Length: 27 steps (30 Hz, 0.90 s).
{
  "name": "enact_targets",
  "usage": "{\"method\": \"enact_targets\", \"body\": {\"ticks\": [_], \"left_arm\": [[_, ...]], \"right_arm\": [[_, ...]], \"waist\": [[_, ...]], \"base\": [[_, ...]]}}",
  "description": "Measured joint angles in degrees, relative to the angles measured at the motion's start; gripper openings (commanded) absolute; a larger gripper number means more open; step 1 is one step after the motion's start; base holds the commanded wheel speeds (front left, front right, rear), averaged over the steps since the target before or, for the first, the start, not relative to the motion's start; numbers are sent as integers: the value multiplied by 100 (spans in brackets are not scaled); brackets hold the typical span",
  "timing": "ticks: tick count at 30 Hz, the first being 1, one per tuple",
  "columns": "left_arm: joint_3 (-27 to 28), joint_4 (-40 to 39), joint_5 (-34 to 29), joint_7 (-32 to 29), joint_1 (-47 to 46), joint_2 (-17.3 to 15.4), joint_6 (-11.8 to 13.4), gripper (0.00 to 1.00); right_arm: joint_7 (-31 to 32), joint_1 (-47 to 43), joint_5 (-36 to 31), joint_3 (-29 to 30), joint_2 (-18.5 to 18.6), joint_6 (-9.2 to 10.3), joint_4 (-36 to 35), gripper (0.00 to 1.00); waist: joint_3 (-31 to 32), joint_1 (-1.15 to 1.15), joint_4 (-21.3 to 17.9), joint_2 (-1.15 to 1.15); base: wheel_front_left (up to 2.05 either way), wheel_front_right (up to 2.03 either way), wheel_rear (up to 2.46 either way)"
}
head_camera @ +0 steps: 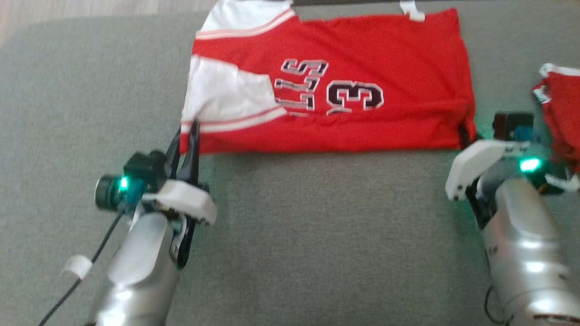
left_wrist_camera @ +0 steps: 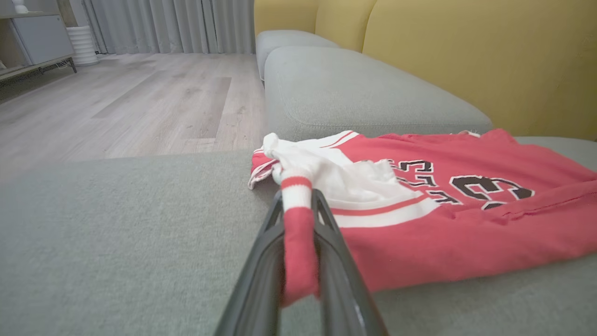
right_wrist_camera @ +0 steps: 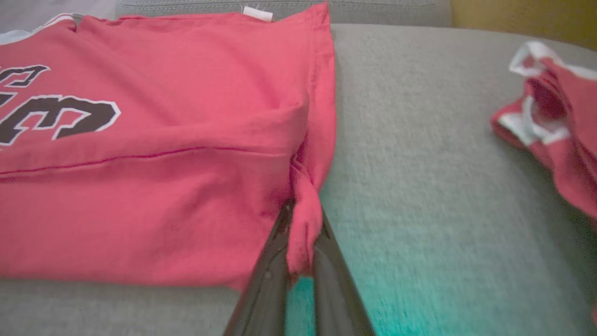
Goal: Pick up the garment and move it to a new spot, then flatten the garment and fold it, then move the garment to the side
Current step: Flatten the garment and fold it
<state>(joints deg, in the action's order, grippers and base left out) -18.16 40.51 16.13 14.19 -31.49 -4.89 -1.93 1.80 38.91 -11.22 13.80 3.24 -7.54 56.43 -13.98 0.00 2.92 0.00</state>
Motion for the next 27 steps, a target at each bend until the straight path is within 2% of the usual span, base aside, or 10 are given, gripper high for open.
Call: {"method": "enact_targets", "body": {"ticks": [3,8,15,25,26,27], "left_arm": [[-2,155,15,-134,283,-102,24,0],[-14,175,69,-365,594,-231,49,0],[-141,-97,69,-706,1110,-377,42,0],[-227,-993,162,-1007,2157,-456,250,0],[-227,-993,162,-1007,2157,-456,250,0],[-247,-1161,163,-1114,2254,-502,252,0]], "right_arm": [[-238,-300,141,-85,-5,0,88,0],[-263,-647,216,-180,-27,0,27,0],[29,-1296,737,-305,-49,0,-441,0],[884,-2659,1122,-430,-69,0,-2068,0],[884,-2659,1122,-430,-69,0,-2068,0],[1072,-2910,1212,-426,-75,0,-2432,0]], "waist": [[249,0,-108,0],[579,0,-235,0],[937,-1,-333,0],[1295,-1,-395,0],[1295,-1,-395,0],[1318,-1,-380,0]], "base": [[0,0,0],[0,0,0],[0,0,0],[0,0,0],[0,0,0],[0,0,0]]}}
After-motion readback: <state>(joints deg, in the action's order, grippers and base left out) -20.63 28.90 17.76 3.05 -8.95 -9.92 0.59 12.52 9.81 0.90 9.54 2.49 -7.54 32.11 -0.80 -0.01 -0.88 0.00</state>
